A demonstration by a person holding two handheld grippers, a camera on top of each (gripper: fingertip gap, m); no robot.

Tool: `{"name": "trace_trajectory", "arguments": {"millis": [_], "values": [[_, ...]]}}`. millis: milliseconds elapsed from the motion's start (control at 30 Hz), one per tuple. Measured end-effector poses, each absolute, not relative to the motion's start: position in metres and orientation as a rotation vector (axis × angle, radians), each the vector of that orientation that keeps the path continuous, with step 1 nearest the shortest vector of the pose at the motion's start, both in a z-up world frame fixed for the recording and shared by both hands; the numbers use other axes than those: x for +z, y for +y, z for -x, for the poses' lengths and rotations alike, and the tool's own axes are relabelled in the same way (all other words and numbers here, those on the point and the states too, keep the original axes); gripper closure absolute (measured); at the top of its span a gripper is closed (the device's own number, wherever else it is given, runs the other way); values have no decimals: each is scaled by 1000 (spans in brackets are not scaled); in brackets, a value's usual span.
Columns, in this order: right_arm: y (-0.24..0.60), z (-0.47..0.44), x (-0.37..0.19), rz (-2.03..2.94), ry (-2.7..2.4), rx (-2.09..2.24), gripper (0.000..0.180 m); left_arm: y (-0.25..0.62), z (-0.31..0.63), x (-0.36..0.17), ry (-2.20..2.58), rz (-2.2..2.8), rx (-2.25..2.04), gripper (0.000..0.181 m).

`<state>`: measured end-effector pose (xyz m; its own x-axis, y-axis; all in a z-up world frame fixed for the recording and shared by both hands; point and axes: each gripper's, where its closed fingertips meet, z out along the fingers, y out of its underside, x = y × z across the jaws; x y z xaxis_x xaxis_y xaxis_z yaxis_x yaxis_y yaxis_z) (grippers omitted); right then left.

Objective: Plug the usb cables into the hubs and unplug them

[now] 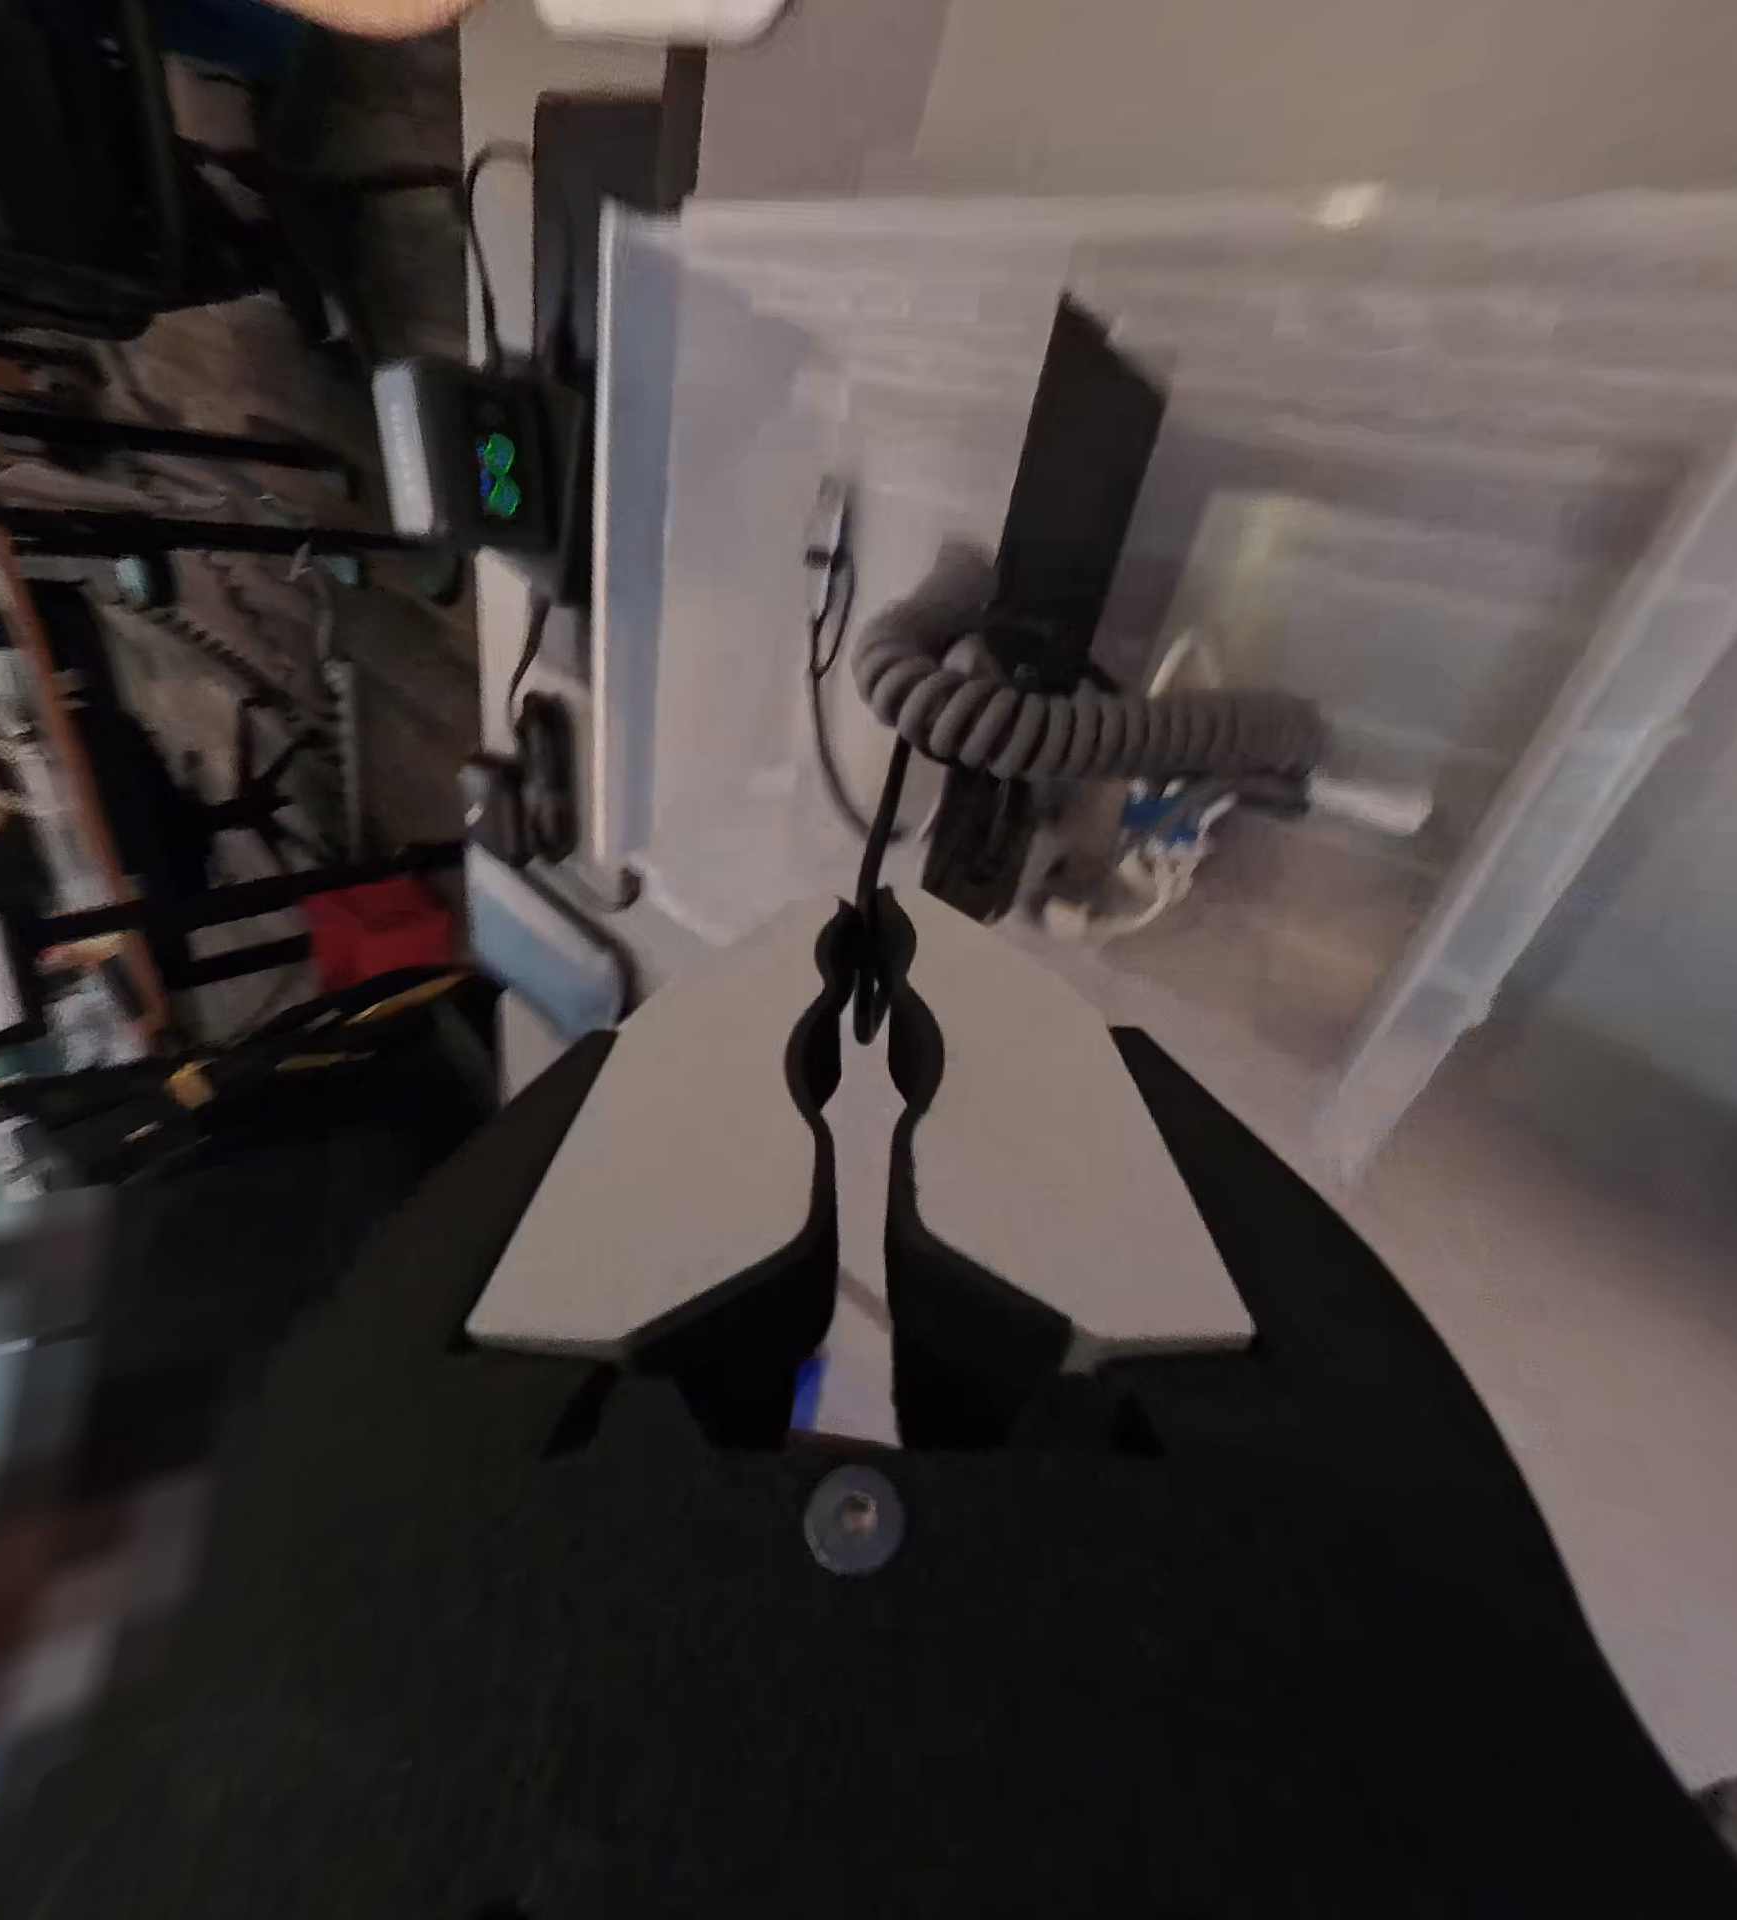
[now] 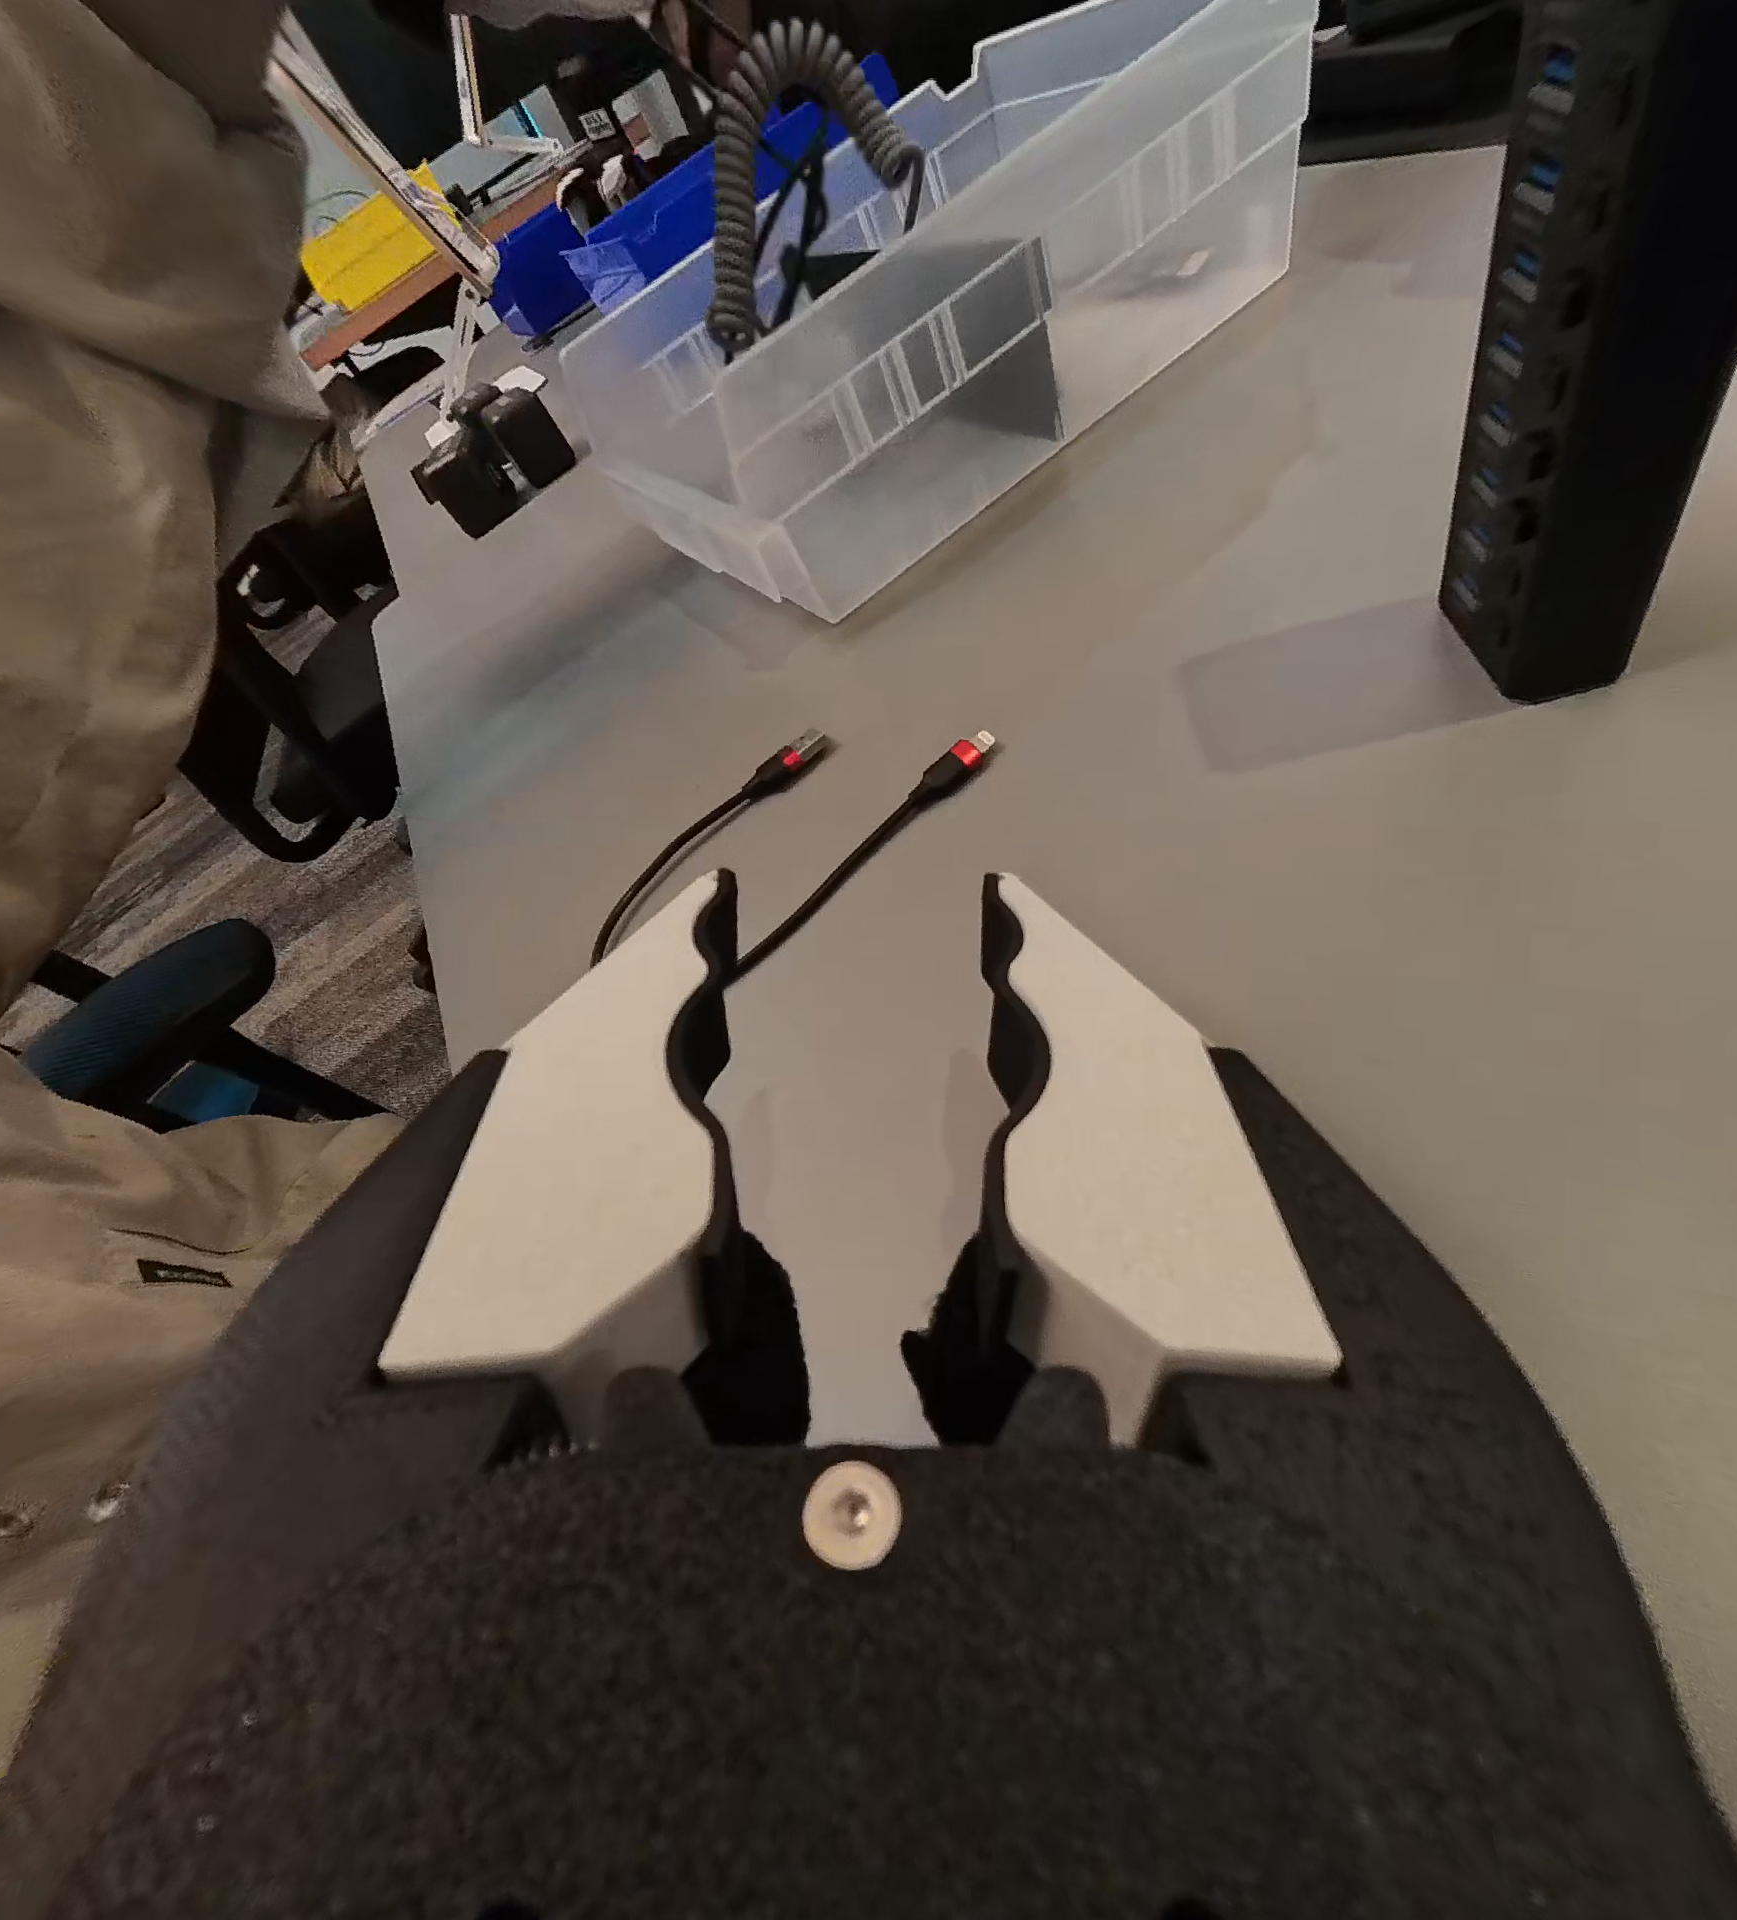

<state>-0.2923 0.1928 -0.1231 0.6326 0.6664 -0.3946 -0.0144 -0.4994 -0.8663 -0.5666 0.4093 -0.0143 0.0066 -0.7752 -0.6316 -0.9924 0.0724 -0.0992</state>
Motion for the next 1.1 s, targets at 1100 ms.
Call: {"name": "trace_trajectory", "arguments": {"millis": [1100], "values": [[183,297,-115,1885,-570,862,133,316,513,177,1090,1413,281,178]]}}
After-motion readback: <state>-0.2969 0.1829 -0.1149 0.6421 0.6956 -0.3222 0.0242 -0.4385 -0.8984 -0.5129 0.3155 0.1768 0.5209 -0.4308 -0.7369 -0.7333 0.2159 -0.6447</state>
